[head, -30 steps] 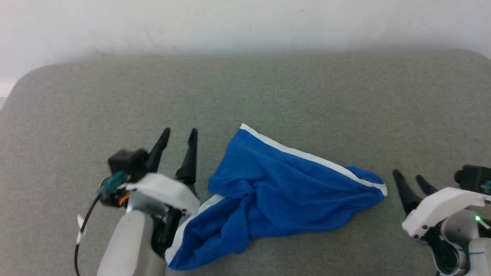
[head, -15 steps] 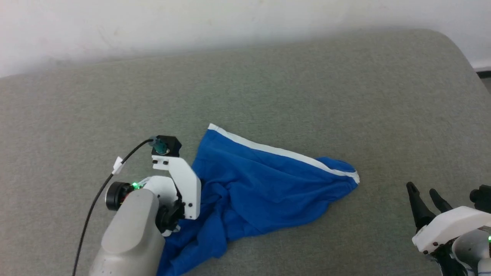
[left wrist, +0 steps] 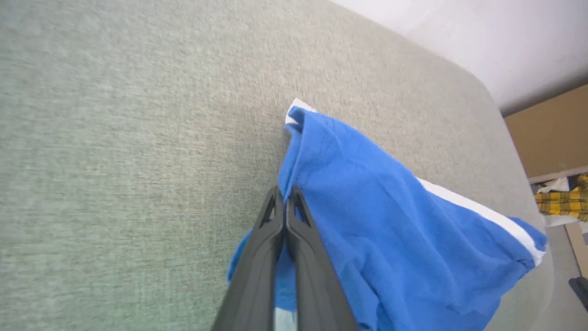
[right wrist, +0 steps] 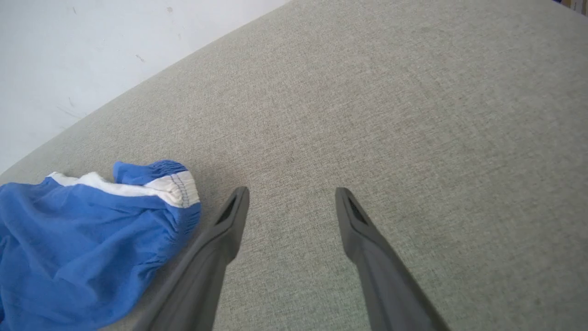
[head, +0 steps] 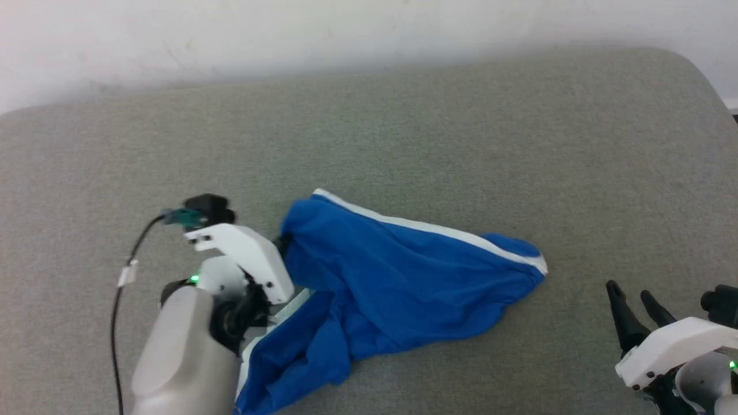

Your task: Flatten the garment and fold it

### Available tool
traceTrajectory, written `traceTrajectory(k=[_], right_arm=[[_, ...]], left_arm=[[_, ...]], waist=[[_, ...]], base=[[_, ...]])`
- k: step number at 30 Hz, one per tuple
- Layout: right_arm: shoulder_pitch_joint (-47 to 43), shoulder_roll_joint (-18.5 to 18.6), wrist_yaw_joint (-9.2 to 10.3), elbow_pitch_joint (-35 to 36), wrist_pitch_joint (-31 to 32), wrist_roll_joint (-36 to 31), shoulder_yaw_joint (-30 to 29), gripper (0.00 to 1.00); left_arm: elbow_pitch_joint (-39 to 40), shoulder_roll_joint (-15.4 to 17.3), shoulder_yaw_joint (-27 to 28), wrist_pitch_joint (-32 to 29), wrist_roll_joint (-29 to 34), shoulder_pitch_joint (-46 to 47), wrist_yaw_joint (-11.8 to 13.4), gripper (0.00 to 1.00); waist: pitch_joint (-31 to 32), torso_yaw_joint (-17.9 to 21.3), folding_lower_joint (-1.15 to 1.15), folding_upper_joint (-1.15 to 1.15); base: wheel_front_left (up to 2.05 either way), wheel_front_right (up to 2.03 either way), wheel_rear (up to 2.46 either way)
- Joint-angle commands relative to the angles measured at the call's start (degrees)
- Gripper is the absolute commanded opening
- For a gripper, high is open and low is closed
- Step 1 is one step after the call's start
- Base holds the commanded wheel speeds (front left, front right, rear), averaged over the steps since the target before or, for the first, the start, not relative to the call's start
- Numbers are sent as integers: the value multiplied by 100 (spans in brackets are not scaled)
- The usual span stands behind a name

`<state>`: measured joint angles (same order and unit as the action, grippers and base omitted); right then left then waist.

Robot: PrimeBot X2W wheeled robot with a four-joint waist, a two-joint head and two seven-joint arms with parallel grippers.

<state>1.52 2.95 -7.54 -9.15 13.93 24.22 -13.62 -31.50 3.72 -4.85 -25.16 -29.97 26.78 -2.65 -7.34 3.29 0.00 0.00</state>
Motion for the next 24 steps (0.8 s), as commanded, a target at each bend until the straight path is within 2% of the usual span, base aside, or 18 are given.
traceTrajectory(k=[1, 7, 14, 15, 19, 22, 24], right_arm=[[1, -7, 5, 28, -11, 17, 35, 100], [-41, -7, 5, 34, 26, -10, 75, 100], [6, -7, 5, 42, 20, -1, 174, 100], [18, -7, 5, 40, 17, -1, 182, 100], [64, -7, 5, 41, 9, 2, 225, 100], [68, -7, 5, 65, 22, -1, 244, 100], [75, -7, 5, 101, 47, -9, 242, 100]], left_arm=[[139, 34, 120, 115, -81, -142, 54, 0], [1018, 188, 524, 338, -246, -1092, 324, 0], [1633, 79, 384, -351, -508, -2413, 569, 0], [1730, 68, 373, -401, -541, -2493, 596, 100], [2246, 171, 515, -418, -553, -2541, 754, 100], [2633, 504, 598, -344, -305, -2276, 815, 100], [2814, 761, 531, -306, -54, -1978, 762, 100]], waist=[[102, -123, 0, 0], [228, -389, 0, 0], [248, -548, 0, 0], [246, -553, 0, 0], [229, -541, 0, 0], [196, -529, 0, 0], [156, -518, 0, 0]], base=[[0, 0, 0], [0, 0, 0], [0, 0, 0], [0, 0, 0], [0, 0, 0], [0, 0, 0], [0, 0, 0]])
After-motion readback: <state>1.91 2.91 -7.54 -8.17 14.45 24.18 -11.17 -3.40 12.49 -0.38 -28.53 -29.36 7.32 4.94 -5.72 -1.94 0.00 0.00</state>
